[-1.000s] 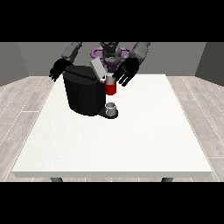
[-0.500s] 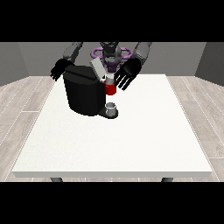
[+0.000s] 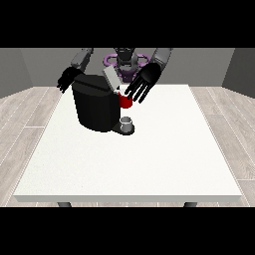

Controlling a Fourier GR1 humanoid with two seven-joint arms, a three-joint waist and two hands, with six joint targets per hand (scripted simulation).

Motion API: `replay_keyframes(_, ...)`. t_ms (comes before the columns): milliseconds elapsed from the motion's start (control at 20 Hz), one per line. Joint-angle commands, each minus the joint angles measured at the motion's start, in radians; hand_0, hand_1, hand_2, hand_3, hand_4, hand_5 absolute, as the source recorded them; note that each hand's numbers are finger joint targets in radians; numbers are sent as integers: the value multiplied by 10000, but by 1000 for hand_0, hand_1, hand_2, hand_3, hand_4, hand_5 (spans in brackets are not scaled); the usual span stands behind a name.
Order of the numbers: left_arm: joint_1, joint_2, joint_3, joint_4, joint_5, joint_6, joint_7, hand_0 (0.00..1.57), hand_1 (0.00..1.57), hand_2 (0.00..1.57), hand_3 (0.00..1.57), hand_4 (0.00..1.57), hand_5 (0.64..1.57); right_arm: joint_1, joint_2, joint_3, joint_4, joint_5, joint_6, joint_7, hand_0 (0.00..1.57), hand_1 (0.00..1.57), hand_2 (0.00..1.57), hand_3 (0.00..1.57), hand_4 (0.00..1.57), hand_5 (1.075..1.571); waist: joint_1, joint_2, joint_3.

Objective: Insert the coffee pod into the coffee machine and close the lid

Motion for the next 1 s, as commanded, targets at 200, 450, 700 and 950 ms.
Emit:
replay_keyframes(200,293,-95,-55,-378,-56,-316,-149,0,0,0,0,0,1571,447,93,-279,680,-98,-108,-541,0,0,0,0,376,1571,519,-551,-5)
replay_keyframes(450,1142,-707,209,-488,355,-266,-69,0,0,0,0,0,1571,1146,36,-287,686,-228,66,-299,0,0,0,0,363,1571,723,-1542,-8)
replay_keyframes(700,1703,-1866,1441,-680,1964,-272,300,0,0,0,0,0,1571,1698,24,-671,1410,-338,63,-936,0,0,0,0,405,1571,1756,-2443,-9)
replay_keyframes(950,3108,-2642,2711,-649,3684,-468,-581,0,0,0,0,0,1571,2290,-323,-911,1138,-449,55,-320,0,0,0,0,424,1571,2174,-3556,-22)
